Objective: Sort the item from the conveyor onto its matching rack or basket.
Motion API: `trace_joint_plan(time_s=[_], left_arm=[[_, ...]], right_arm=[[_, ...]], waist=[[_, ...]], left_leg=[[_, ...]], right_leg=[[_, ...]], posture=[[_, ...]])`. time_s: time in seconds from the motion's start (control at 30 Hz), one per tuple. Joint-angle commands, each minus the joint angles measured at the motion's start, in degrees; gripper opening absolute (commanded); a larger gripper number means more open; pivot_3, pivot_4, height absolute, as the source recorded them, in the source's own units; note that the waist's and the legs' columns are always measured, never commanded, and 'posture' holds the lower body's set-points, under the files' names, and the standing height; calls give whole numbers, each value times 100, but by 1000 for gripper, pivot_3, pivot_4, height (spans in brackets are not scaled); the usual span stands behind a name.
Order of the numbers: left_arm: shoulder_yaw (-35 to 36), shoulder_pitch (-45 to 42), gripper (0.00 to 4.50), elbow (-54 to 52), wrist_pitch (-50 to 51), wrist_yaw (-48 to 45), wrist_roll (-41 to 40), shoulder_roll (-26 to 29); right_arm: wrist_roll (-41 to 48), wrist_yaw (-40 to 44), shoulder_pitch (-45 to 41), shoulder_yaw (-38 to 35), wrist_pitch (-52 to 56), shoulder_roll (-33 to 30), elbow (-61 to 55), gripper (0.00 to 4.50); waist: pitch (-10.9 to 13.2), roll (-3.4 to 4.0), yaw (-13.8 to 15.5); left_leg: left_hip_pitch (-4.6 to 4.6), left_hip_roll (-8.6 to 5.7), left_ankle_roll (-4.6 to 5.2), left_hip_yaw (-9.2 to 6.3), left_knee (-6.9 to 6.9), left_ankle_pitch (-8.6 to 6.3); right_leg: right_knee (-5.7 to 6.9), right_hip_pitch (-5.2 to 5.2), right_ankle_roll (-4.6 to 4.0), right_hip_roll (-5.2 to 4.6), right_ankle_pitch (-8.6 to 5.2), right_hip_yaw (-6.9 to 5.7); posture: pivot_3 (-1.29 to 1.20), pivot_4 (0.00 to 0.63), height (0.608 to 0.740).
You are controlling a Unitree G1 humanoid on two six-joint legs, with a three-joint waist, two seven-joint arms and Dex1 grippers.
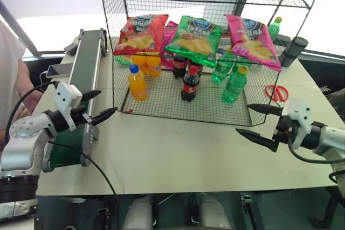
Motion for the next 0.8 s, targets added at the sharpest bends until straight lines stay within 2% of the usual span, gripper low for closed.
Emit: trace_joint_plan(time_s=[0.03,0.8], left_arm=[[53,-134,4500,40,-276,-7,46,17],[-218,-232,4500,190,-525,-36,167,-88]], right_arm=[[-81,-40,-143,33,-159,27,19,4468],[-256,-4,-179,63,-384,-9,127,4468]], waist=[[0,0,1],[0,0,1]], left_leg=[[0,0,0,0,0,0],[2,0,-2,0,1,1]], right_leg=[[0,0,0,0,0,0],[2,2,1,0,0,0]], posture=[[0,150,740],[0,150,740]])
